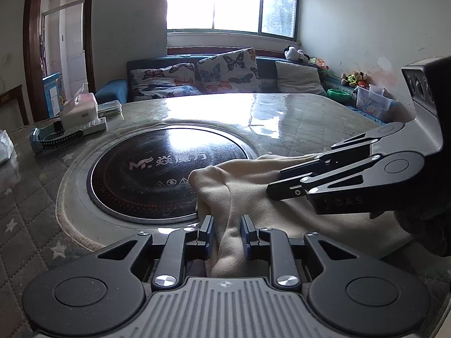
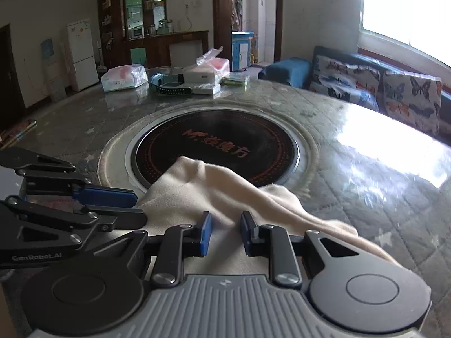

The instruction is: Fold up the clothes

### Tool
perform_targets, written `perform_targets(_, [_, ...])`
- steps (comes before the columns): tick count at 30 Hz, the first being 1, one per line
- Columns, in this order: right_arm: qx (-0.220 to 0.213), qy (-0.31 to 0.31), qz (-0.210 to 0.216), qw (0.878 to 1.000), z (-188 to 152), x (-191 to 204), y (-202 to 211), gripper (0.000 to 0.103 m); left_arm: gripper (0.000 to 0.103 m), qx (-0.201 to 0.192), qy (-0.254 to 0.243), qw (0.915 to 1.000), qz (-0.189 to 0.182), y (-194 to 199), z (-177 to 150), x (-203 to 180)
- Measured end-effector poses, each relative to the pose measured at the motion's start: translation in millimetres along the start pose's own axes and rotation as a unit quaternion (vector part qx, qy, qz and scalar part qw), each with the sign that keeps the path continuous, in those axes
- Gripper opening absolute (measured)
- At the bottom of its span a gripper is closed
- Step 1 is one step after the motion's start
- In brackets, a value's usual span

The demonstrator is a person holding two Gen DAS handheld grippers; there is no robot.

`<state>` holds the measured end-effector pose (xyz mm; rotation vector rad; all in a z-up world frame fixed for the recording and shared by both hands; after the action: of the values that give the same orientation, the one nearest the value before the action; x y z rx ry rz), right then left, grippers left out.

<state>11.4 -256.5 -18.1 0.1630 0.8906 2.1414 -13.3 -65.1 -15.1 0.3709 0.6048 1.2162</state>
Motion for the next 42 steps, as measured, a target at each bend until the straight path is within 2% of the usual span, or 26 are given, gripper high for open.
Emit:
perform_targets(5, [-0.009, 0.002, 0.018, 1.0, -0.8, 2.2, 27.9, 0.022, 0.023, -0.015, -0.001, 0.9998, -0.014, 3.7, 13.1, -6.4])
perform_targets(9, [0.001, 0.004, 0.016, 1.0, -18.8, 2.4, 59.9, 0.022, 0.023, -0.017, -0.01, 0.9994, -0.03, -5.7, 19.5, -17.6])
perform_targets(15, [0.023, -0.024, 0.004, 0.999, -57.3, -3.1, 100.4, 0.022, 0.023, 0.002, -0.014, 0.9999, -0.009, -26.5, 10.5, -12.6])
perform_targets(20, [0.041, -0.057, -0.011, 0.997, -91.6, -10.1, 114.8, 0.021, 0.023, 0.001, -0.019, 0.9998, -0.004, -21.2, 6.9, -12.0])
perform_targets(24, [0.03, -0.059, -0.023, 0.998, -90.8, -17.3, 128.8, 0.021, 0.023, -0.008, -0.027, 0.9996, -0.007, -11.0, 9.1, -19.1])
perform_targets(28, [0.0, -0.059, -0.037, 0.998, -80.1, -27.0, 123.7, 0.021, 0.023, -0.01, -0.041, 0.9988, -0.024, -2.5, 3.6, -33.0])
perform_targets(34, [0.02, -0.074, -0.035, 0.996, -84.1, -37.9, 105.4, 0.022, 0.023, 0.01, -0.049, 0.9985, -0.023, -5.7, -7.9, -32.0])
perform_targets(38, [0.007, -0.066, -0.054, 0.996, -73.3, -44.8, 108.6, 0.022, 0.023, 0.005, -0.043, 0.9988, -0.023, -7.8, 4.1, -31.9])
perform_targets(42, [-0.005, -0.08, -0.067, 0.995, -60.5, -64.9, 91.9, 0.022, 0.023, -0.001, -0.028, 0.9994, -0.019, -18.2, 21.2, -31.5])
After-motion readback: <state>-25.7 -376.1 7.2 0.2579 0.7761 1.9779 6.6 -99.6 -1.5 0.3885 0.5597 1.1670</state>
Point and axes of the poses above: each gripper's, at about its wrist camera, not at the fingertips, and y roughly against the way its jaws point, x to its left, z to its top, the point moved 2 cm from there along -y, roughly the way its jaws point, and after that the axes turned 14 degrees about y, right-handed, at the moved point
